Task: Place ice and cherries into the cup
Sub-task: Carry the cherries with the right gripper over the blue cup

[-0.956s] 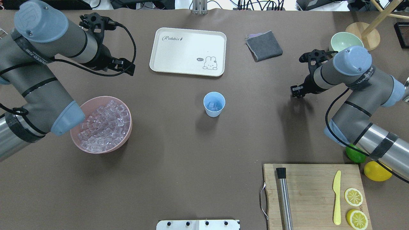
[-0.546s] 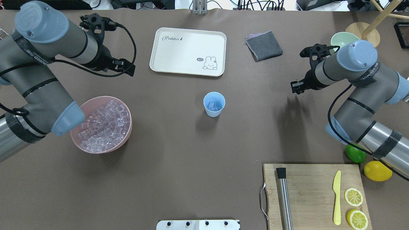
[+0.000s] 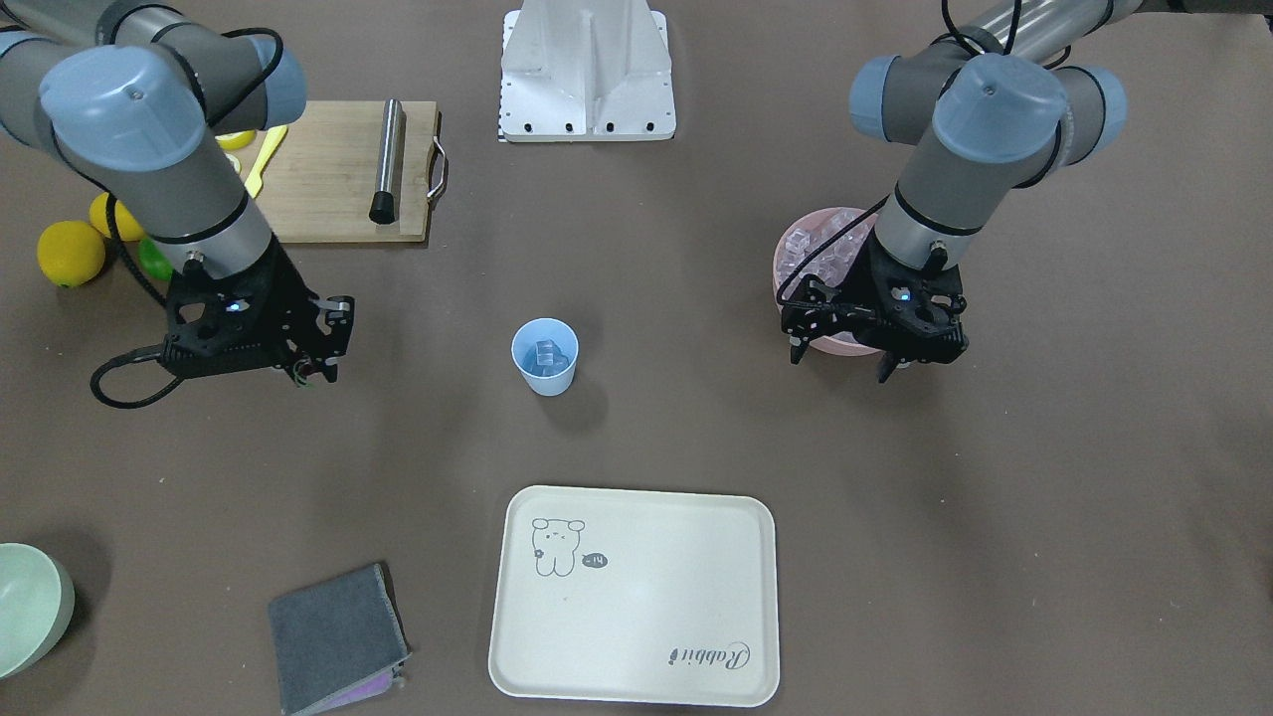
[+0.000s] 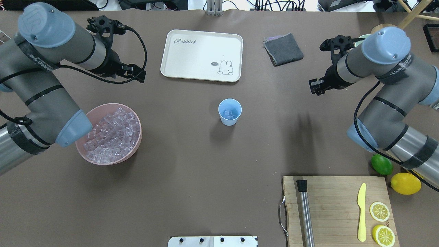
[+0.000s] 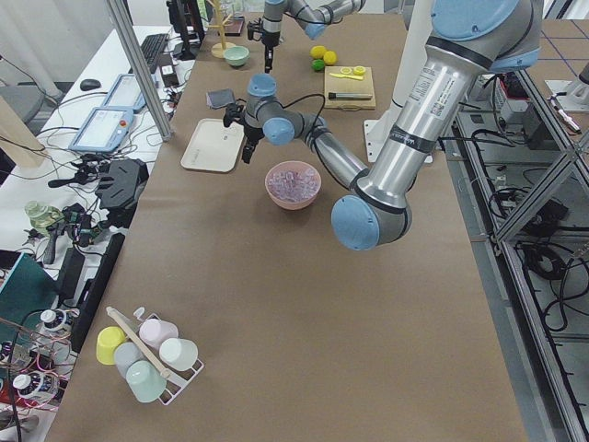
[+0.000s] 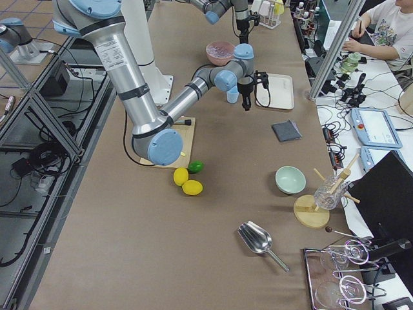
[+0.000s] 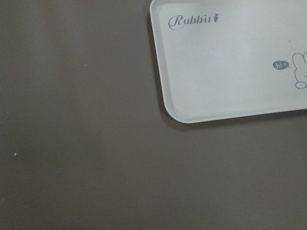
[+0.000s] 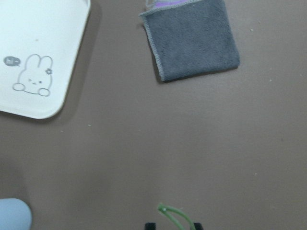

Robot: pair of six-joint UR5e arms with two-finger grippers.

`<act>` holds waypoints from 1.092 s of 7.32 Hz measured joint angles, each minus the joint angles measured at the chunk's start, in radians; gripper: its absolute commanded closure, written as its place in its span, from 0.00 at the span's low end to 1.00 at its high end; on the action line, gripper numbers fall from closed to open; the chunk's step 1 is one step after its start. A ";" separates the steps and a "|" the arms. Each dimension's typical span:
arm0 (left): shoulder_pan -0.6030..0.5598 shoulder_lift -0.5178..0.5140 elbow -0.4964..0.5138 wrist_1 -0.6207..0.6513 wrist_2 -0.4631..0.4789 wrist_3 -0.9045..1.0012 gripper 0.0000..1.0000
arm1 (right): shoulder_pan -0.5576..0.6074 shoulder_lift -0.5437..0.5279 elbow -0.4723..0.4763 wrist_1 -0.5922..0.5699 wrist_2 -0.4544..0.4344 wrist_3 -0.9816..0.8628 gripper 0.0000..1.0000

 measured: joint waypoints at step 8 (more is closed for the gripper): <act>0.017 -0.005 0.022 -0.002 0.008 0.012 0.02 | -0.220 0.283 -0.203 -0.020 -0.153 0.256 0.94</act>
